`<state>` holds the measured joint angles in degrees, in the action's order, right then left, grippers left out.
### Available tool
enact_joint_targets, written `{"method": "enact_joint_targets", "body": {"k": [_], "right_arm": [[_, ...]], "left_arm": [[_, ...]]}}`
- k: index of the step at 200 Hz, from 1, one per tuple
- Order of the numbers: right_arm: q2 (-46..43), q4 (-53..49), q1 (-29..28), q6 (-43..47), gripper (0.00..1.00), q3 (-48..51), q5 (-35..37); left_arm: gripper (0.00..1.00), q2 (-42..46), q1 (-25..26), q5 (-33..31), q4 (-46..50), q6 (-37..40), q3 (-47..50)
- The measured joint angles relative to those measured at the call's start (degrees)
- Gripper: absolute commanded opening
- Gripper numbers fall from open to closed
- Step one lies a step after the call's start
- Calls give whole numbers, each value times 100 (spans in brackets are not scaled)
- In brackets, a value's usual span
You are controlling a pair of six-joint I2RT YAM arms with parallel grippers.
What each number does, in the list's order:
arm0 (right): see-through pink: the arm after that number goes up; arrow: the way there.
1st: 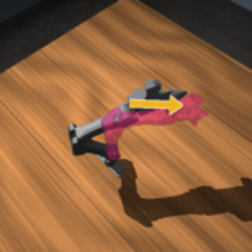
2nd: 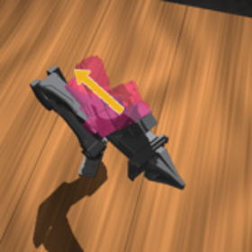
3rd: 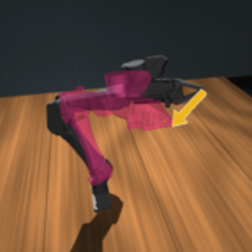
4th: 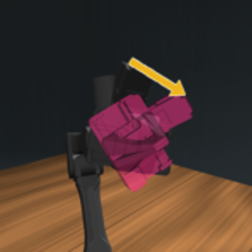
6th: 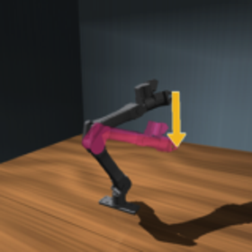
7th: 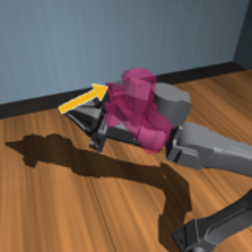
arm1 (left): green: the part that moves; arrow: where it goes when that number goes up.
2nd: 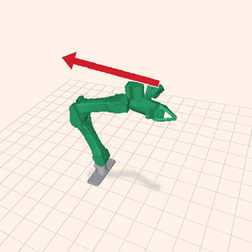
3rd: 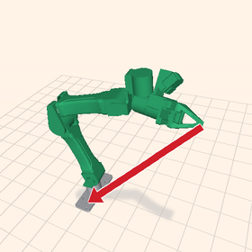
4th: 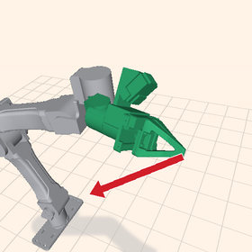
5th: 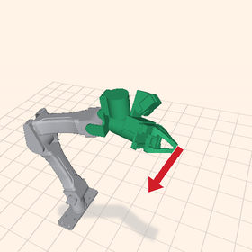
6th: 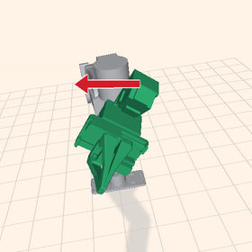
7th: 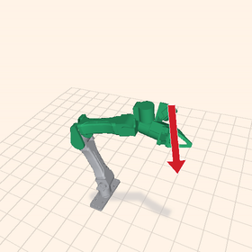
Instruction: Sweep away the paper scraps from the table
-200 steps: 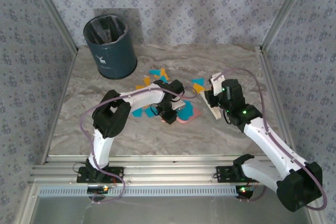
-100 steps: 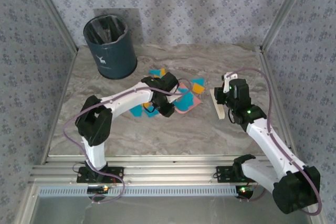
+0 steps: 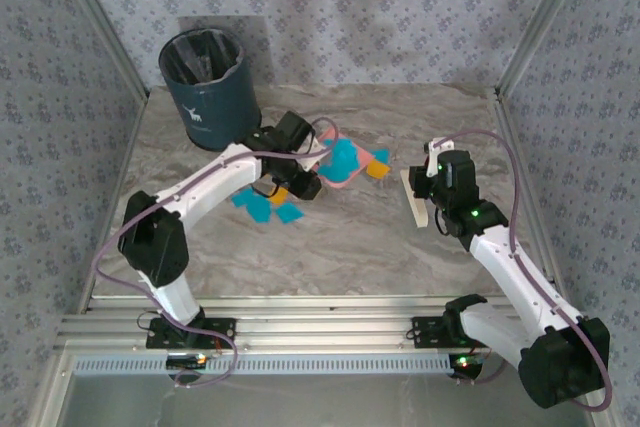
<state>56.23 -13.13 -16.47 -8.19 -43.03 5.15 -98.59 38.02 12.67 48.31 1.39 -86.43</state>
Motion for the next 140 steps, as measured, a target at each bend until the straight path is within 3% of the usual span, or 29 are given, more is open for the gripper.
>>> {"method": "enact_joint_targets", "body": {"k": [87,140], "right_arm": [[0,0,22,-42,0,4,-48],[33,-2,22,-68,0,2,-109]], "left_arm": [[0,50,-1008,584,439,-52,-1644],[0,-518,-1488,977,732,-197,-3182]]}}
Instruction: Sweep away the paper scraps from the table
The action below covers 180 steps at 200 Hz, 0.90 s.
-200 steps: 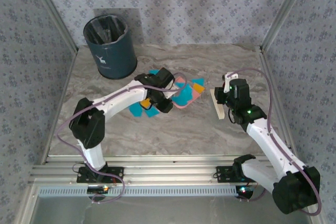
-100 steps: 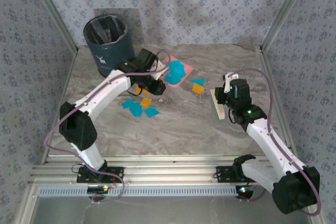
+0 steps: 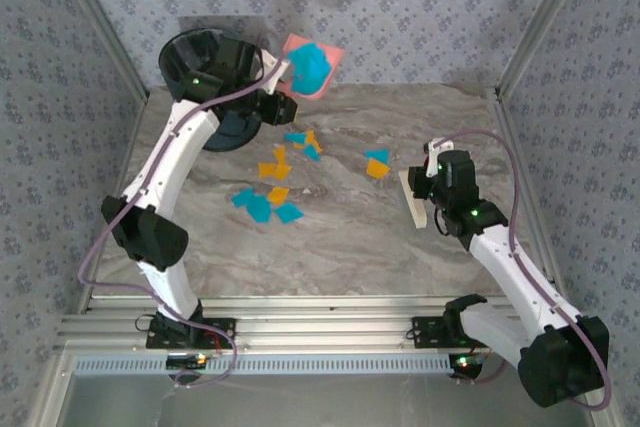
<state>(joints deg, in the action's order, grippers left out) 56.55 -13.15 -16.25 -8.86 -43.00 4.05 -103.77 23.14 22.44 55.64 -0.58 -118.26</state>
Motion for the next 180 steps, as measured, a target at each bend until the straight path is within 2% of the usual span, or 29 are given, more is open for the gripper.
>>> {"method": "enact_joint_targets", "body": {"k": [88,180], "right_arm": [[50,-4,0,-83,0,0,-28],[170,-44,0,-146,0,-42,-42]], "left_arm": [[0,-713,-745,1246,39,-745,-1311],[0,-999,-1606,2050,-247,-1779,-1510]]}}
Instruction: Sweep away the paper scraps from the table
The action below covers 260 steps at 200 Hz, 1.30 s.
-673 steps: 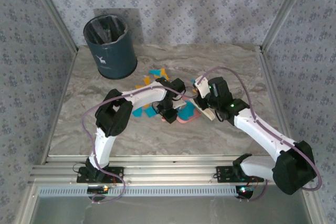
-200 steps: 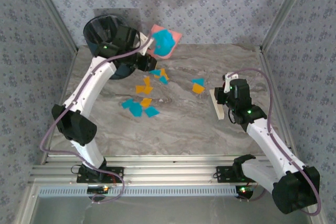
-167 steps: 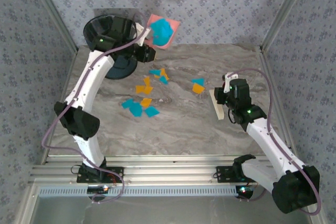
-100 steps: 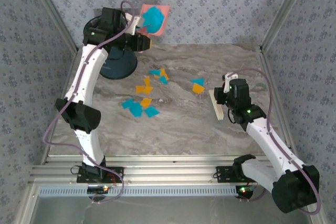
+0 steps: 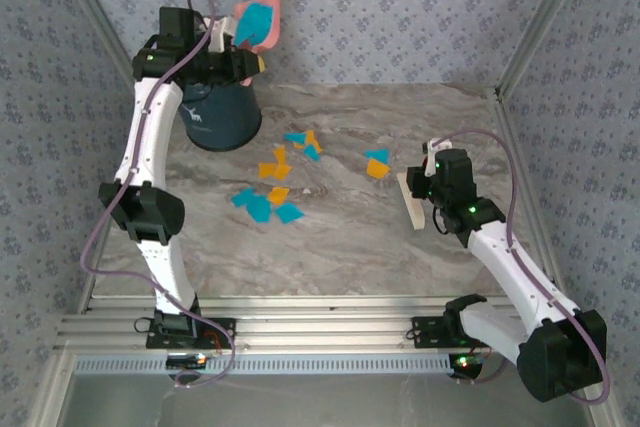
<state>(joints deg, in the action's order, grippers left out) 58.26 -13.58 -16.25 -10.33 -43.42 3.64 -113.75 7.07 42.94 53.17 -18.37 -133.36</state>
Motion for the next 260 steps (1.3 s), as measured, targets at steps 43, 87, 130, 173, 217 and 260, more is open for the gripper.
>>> {"method": "enact_joint_targets", "body": {"k": [43,87,130,173,217,260], "right_arm": [[4,-4,0,-44,0,-2,0],[4,-20,0,-46,0,-2,0],[2,-63,0,-63,0,-2,0],[2,-109,0,-83,0,-2,2],[2,-127,0,-85,0,-2,0],[2,-127,0,-85,0,-2,2]], "left_arm": [[0,-280,-216,170,-92,-389,-33],[0,-470,-428,409,-306,-826,-111],[0,-619,-664,638,-595,-1355,-168],[0,-732,-789,822,-933,-1917,-175],[0,-898,-826,962,-1351,-2529,-181],[0,-935,-833,1056,-1895,-3080,-85]]}}
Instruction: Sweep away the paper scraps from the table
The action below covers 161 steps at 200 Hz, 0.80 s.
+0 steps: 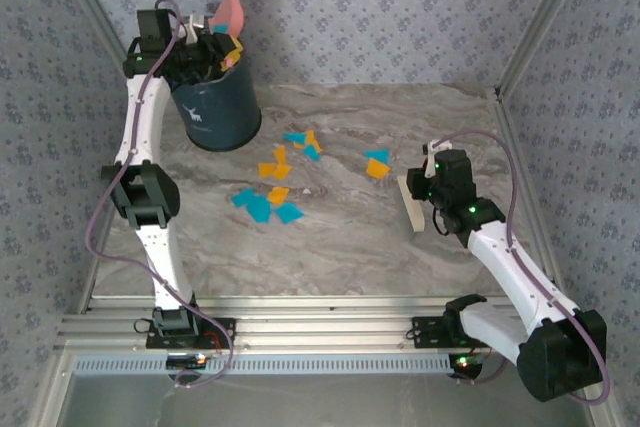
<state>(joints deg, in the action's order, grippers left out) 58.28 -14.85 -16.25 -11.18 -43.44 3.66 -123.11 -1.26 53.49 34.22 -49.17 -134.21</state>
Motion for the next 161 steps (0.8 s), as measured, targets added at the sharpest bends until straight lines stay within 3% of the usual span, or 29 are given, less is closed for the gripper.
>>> {"method": "enact_joint_targets", "body": {"k": [92,161], "right_arm": [[0,0,0,0,0,2,0],[0,-2,0,0,0,2,0]], "left_arm": [[0,146,-74,46,-1895,-1283,1445],[0,592,-155,116,-4076,-2830,2702]]}}
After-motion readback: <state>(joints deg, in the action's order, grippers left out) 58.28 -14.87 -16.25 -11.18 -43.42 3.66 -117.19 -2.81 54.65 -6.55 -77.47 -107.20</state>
